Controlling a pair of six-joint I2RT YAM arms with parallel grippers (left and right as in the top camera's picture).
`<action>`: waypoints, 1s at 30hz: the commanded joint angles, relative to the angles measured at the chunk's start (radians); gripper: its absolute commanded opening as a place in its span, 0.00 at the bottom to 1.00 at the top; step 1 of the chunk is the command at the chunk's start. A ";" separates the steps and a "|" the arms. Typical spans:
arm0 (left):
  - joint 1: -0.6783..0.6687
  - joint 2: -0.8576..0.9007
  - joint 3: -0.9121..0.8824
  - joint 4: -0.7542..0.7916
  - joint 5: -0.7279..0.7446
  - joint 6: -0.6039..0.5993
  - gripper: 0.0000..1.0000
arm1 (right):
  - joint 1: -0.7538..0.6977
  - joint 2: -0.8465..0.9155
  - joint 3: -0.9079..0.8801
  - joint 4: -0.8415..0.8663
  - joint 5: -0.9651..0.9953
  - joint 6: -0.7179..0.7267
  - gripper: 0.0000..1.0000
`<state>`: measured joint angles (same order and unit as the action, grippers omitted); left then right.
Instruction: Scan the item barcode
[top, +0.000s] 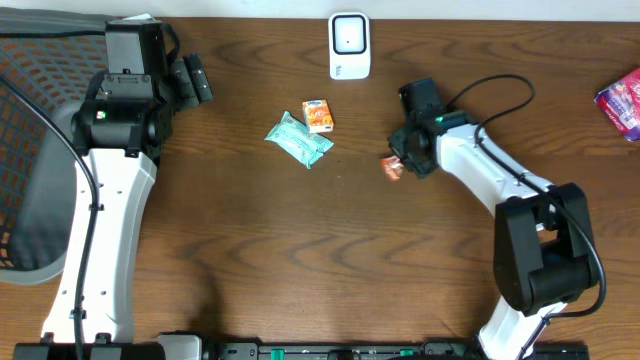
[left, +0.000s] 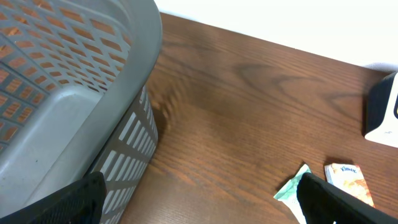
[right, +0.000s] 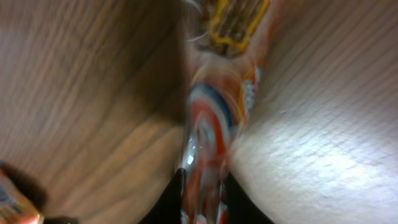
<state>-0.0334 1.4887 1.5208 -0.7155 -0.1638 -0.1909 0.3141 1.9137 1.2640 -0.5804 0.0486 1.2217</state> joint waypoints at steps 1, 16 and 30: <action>0.005 0.008 0.002 -0.003 -0.013 -0.013 0.98 | 0.031 -0.001 -0.005 0.035 0.001 0.010 0.65; 0.005 0.008 0.002 -0.003 -0.013 -0.013 0.98 | 0.024 -0.008 0.275 -0.113 0.146 -0.672 0.70; 0.005 0.008 0.002 -0.003 -0.013 -0.013 0.98 | 0.022 -0.004 0.165 -0.199 0.077 -0.674 0.01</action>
<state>-0.0334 1.4887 1.5208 -0.7158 -0.1638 -0.1909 0.3397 1.9137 1.4631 -0.7792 0.1593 0.5655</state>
